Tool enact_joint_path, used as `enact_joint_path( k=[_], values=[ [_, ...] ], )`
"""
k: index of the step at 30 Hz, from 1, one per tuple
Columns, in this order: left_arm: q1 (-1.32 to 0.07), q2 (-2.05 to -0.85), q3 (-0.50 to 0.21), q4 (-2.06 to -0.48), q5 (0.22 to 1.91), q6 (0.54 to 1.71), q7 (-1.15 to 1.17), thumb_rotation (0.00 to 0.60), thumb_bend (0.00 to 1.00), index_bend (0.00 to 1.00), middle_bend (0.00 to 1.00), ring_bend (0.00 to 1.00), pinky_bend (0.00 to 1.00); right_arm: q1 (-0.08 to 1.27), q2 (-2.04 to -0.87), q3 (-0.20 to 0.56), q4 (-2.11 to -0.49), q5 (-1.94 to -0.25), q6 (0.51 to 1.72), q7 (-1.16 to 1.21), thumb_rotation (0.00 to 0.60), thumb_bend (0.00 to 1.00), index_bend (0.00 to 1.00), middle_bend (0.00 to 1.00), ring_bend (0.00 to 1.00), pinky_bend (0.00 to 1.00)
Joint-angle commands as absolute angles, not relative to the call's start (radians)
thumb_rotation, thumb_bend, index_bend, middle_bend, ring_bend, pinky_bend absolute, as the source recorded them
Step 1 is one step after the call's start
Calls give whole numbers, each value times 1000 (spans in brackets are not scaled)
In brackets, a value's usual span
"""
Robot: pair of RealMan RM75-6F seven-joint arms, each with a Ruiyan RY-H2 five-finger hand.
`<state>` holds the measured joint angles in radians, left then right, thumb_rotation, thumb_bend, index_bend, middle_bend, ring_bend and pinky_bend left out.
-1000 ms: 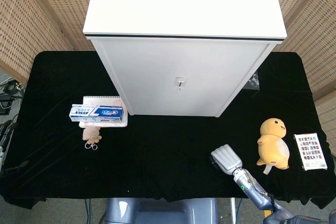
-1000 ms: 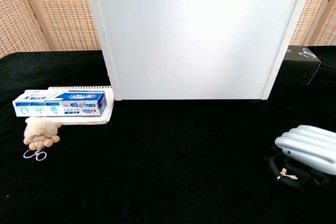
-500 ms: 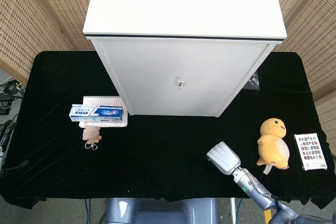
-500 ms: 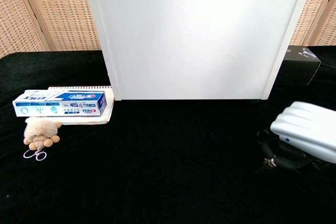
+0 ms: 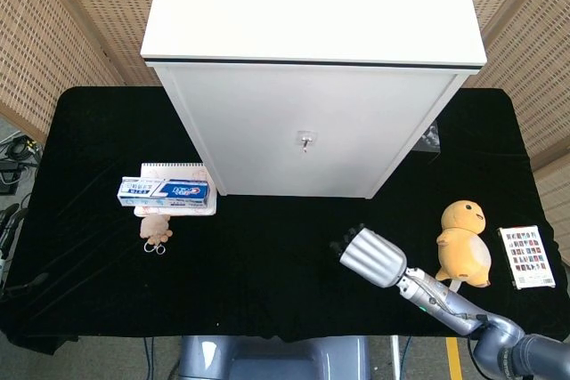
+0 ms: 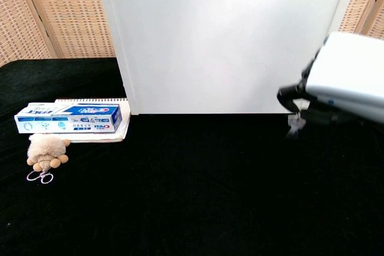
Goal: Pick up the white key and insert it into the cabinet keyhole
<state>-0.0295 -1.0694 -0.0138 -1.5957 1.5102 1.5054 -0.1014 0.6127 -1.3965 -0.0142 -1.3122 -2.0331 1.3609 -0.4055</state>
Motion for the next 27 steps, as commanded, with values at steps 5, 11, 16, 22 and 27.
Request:
enact_joint_path(
  k=[5,11,16,22,27],
  values=[
    [-31,-1069,-14,-1596,1510,1503,-102,600,0,0,0,0,0,704,-1311,67,-1324,-2098,1388,-470,600,662,708,901,851,1000],
    [-34,-1070,-16,-1594,1503,1496,-102,600,0,0,0,0,0,750,-1266,129,-1382,-2077,1359,-510,600,645,707,900,849,1000],
    [-37,-1071,-17,-1594,1500,1490,-99,600,0,0,0,0,0,784,-1236,176,-1437,-2048,1328,-529,600,642,707,900,847,1000],
    [-38,-1071,-19,-1594,1494,1486,-100,600,0,0,0,0,0,821,-1223,224,-1487,-2003,1281,-551,600,642,707,900,846,1000],
    [-41,-1071,-21,-1593,1485,1478,-102,600,0,0,0,0,0,854,-1219,268,-1526,-1957,1243,-573,600,641,707,900,844,1000]
  ],
)
